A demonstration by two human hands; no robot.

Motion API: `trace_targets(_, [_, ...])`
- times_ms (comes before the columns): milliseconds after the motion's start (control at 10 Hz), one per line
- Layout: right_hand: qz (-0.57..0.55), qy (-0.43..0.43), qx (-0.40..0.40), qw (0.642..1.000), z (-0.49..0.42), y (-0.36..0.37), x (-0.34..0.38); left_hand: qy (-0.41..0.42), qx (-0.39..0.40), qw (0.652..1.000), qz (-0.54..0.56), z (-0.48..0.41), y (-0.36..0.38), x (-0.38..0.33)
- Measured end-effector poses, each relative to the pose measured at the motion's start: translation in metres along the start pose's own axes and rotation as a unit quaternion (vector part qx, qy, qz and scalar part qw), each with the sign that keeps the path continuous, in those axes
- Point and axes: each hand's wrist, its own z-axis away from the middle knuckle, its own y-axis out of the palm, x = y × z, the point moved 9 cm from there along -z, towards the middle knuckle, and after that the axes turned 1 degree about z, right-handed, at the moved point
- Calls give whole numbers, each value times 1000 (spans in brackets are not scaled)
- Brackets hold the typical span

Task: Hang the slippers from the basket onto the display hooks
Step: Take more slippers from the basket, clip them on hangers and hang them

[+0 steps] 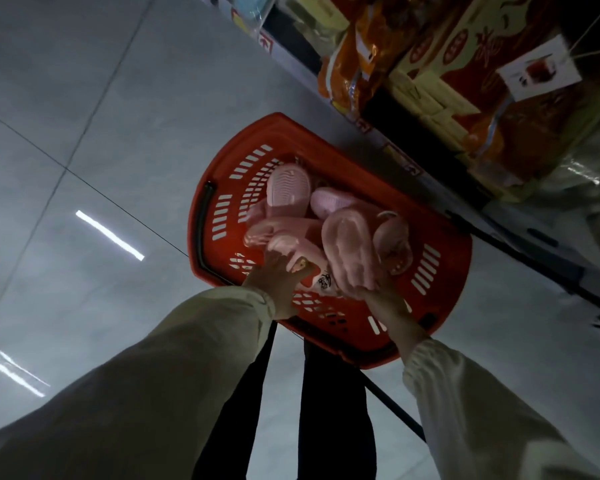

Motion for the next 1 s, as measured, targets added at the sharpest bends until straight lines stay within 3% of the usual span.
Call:
trace_targets(200, [-117,47,34,991,-26,14,-17,-26,11,991,129,-24,19,-9])
trace_targets(700, [-125,-95,-64,986,10,35,20,-66,-120,956,257,-5,-9,-18])
trace_targets(800, [-161,-95,-64,980,14,34,14,-81,-149,948,268,-2,-17,-16])
trace_targets(1000, [-107,-100,-184,972,23,-1,6,-90,-182,963,174,8,-29,-14])
